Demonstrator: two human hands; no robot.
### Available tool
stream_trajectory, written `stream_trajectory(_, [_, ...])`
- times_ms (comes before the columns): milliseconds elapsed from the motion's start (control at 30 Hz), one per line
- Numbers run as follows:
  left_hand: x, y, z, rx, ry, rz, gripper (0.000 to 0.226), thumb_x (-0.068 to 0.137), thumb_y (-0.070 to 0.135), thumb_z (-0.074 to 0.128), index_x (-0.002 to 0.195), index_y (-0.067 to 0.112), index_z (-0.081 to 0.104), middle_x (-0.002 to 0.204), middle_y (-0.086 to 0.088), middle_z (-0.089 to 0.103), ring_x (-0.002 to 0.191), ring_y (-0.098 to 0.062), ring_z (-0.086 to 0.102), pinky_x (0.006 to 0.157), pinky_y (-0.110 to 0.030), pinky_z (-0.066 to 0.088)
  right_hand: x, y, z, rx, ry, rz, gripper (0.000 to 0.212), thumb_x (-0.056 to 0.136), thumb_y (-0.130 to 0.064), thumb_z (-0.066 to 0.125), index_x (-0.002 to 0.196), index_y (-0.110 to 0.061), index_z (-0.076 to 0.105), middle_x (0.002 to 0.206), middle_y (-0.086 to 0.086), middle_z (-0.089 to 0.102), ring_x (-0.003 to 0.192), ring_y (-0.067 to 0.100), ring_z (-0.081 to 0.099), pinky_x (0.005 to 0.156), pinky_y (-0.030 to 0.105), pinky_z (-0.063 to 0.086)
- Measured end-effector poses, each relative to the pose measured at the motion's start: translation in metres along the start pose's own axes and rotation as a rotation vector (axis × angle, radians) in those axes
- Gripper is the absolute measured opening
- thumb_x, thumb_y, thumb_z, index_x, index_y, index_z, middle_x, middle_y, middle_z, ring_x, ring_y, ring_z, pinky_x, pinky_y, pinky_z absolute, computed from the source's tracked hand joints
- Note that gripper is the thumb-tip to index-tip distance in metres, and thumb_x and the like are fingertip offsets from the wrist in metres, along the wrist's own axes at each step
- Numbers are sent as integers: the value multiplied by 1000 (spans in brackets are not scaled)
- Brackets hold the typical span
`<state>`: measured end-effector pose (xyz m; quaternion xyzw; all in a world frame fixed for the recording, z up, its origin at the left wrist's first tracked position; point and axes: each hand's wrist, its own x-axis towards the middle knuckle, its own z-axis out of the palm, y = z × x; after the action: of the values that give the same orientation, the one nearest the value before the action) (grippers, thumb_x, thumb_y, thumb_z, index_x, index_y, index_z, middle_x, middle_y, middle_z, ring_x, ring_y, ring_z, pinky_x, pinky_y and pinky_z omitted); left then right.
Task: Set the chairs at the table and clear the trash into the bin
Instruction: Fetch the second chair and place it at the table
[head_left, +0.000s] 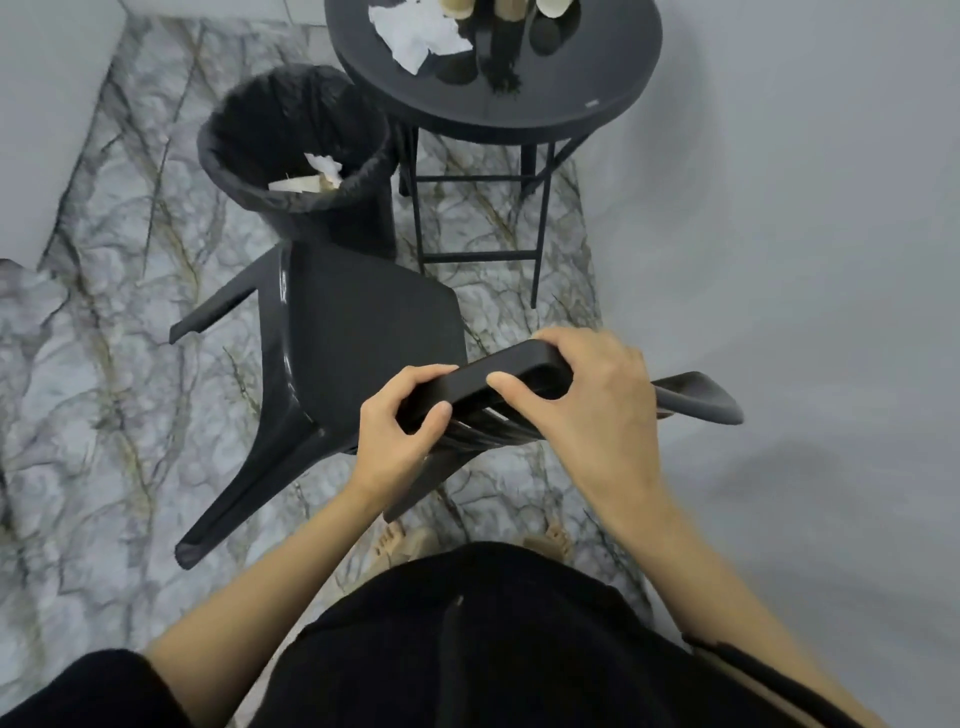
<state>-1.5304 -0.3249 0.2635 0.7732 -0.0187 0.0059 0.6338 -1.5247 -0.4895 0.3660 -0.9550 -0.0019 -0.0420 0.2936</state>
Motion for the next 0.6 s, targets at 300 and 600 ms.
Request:
stream_trajectory(300, [-41,15,-124,-66,56,3,41,79,63,55,112,40,61,112,12,67,107,-14,63,93,-38,50,-25,-111,33,90,-198,-287,48,77,-53,44,108,-23,63,94,-8,68,89,11,59,77,22,44])
stream_trajectory(600, [-58,36,-202,-58,96,50,59,74,72,52,107,23,60,103,15,70,97,-5,64,84,-20,52,-40,-128,47,73,-376,-478,40,86,-52,41,108,-27,61,95,-15,66,84,4,59,73,22,49])
